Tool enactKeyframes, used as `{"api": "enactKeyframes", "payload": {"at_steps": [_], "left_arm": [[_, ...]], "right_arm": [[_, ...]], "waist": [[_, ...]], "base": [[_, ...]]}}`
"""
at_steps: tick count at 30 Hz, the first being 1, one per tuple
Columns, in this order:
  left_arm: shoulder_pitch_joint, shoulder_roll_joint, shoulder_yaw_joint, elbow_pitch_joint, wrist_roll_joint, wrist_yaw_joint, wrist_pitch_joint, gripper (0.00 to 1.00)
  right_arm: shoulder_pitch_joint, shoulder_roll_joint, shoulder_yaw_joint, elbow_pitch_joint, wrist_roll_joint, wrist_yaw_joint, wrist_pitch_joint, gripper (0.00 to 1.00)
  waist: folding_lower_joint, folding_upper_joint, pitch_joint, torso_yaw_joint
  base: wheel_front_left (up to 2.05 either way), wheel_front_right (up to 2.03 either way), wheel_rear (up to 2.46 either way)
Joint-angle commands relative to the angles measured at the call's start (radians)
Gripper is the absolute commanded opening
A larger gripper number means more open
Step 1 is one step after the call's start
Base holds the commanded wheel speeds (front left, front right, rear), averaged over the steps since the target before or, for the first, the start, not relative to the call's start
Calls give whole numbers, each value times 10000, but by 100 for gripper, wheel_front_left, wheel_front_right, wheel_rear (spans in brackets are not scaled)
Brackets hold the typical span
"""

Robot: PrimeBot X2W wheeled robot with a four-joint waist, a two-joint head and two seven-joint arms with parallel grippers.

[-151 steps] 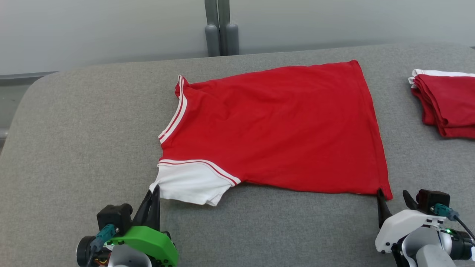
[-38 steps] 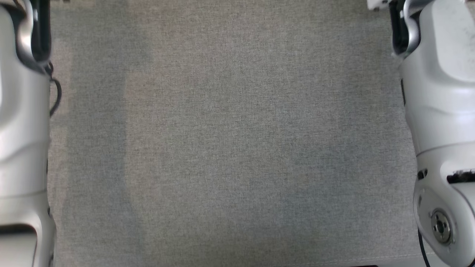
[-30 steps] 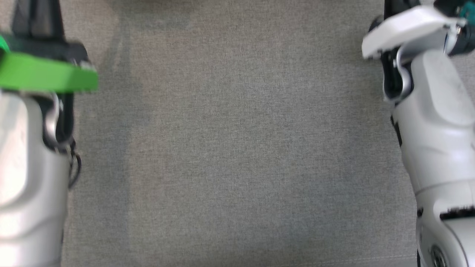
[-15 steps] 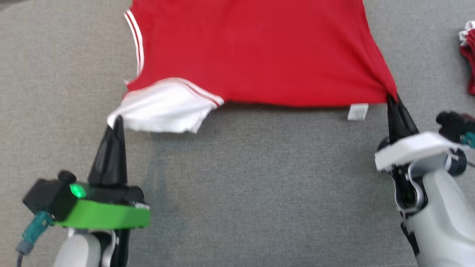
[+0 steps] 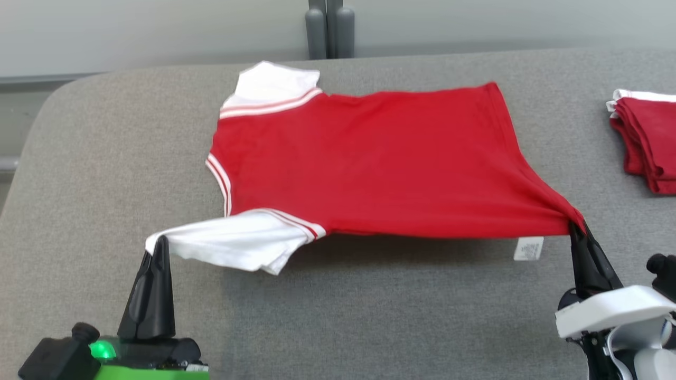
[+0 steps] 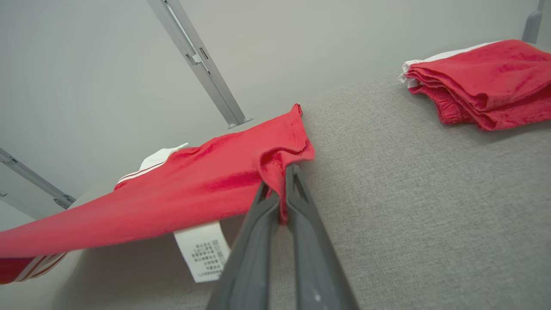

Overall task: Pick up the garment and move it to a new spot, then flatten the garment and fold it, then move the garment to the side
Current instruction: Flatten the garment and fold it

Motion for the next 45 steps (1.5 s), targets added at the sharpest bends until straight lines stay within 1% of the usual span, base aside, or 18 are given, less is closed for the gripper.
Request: {"api": "enactKeyframes", "payload": {"at_steps": [1,4,7,9,15,23,28,33,34,39,45], "left_arm": [[280,124,8,-208,52,88,69,0],[773,207,-101,-591,108,221,348,0],[1168,231,-134,-664,-39,312,532,0],[1343,233,-152,-567,-116,324,566,0],[1083,86,-390,154,-319,32,566,0],[211,-12,-352,1424,-675,-303,354,0],[-401,-148,-341,2082,-822,-468,205,0],[-1483,-215,-326,2938,-710,-663,10,0],[-1948,-208,-341,3342,-637,-745,-48,0],[-3168,-224,-447,4695,-495,-944,-116,0],[-4351,-387,-534,5897,-347,-1154,-336,0]], "right_arm": [[341,39,-79,-328,-133,-6,175,0],[981,116,-207,-956,-245,-6,641,0],[1462,161,-370,-1176,-161,-6,919,0],[1644,188,-439,-1100,-36,-6,1016,0],[1511,204,-221,-174,465,-6,935,0],[905,207,51,1220,910,-4,721,0],[533,204,243,1593,1287,-4,478,0],[-37,205,313,1804,1558,-4,237,0],[-273,205,335,1882,1565,-4,224,0],[-992,204,295,2287,1480,-4,119,0],[-1796,204,309,2860,1447,-4,-47,0]], "waist": [[1,0,-348,-112],[1,0,-409,-129],[1,0,-371,-135],[1,0,-307,-144],[1,0,-167,-158],[1,0,63,-143],[1,0,221,-213],[1,0,422,-313],[1,0,526,-344],[1,0,898,-460],[1,0,1314,-507]], "base": [[0,0,0],[0,0,0],[0,0,0],[0,0,0],[0,0,0],[0,0,0],[0,0,0],[0,0,0],[0,0,0],[0,0,0],[0,0,0]]}}
